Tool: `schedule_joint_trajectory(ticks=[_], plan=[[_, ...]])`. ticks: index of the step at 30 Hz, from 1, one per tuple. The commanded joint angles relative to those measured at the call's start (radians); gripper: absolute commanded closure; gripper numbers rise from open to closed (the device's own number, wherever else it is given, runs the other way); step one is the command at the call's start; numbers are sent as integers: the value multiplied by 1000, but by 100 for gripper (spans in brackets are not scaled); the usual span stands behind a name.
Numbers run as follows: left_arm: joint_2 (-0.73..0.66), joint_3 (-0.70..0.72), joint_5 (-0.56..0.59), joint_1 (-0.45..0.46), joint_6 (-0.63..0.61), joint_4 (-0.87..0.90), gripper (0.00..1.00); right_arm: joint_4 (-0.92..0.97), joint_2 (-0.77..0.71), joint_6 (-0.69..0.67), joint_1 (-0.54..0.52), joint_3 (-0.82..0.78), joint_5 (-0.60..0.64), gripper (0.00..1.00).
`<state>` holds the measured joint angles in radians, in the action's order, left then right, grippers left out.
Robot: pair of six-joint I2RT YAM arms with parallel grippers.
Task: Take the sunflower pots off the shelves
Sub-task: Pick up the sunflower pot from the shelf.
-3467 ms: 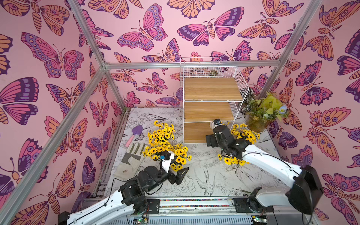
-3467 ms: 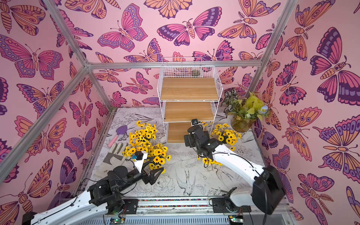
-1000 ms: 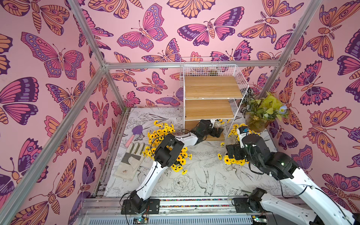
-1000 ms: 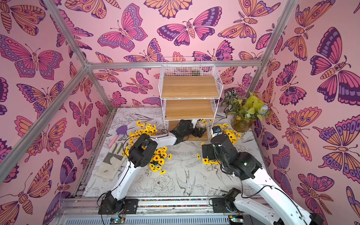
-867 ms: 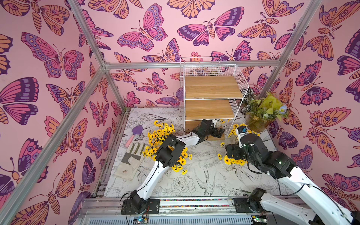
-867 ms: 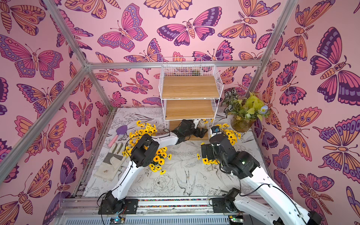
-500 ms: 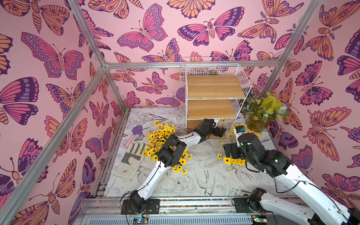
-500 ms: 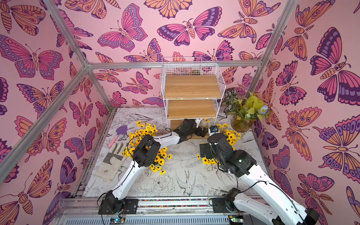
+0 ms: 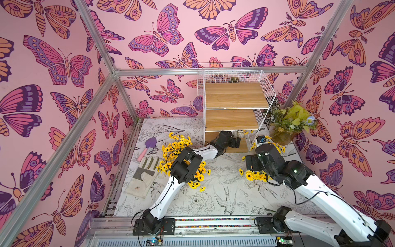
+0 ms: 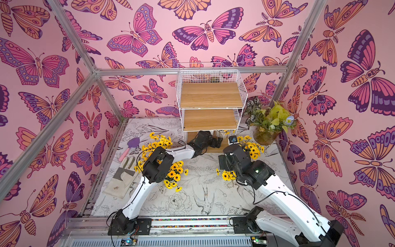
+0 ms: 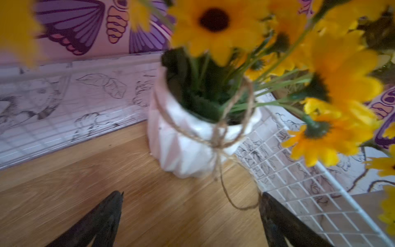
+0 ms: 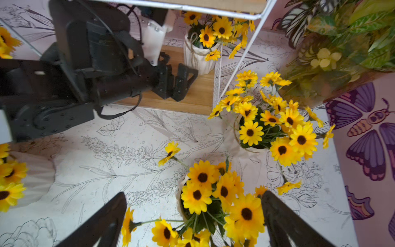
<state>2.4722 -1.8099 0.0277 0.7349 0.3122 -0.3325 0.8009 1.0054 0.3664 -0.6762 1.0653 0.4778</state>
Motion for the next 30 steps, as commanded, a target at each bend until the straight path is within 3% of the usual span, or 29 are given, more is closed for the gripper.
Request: schedule_joint_trajectory(ticks=[1,13,23,25,30], plan=[[-44,30,46,-57,20,-7,0,-48,33,-63,40,74,98,1],[47,-52,-59,-52,91,-31,0,-158,157,-74,307,121,-93,1],[91,-61,-126,-40,188,-99,0,-178,236,-71,362,166,-150,1],[101,-58,-122,-35,223,-121,0,-212,247,-82,382,171,-107,1],[133,-59,-94,-17,273,-191,0,-223,299,-58,457,203,-159,1]])
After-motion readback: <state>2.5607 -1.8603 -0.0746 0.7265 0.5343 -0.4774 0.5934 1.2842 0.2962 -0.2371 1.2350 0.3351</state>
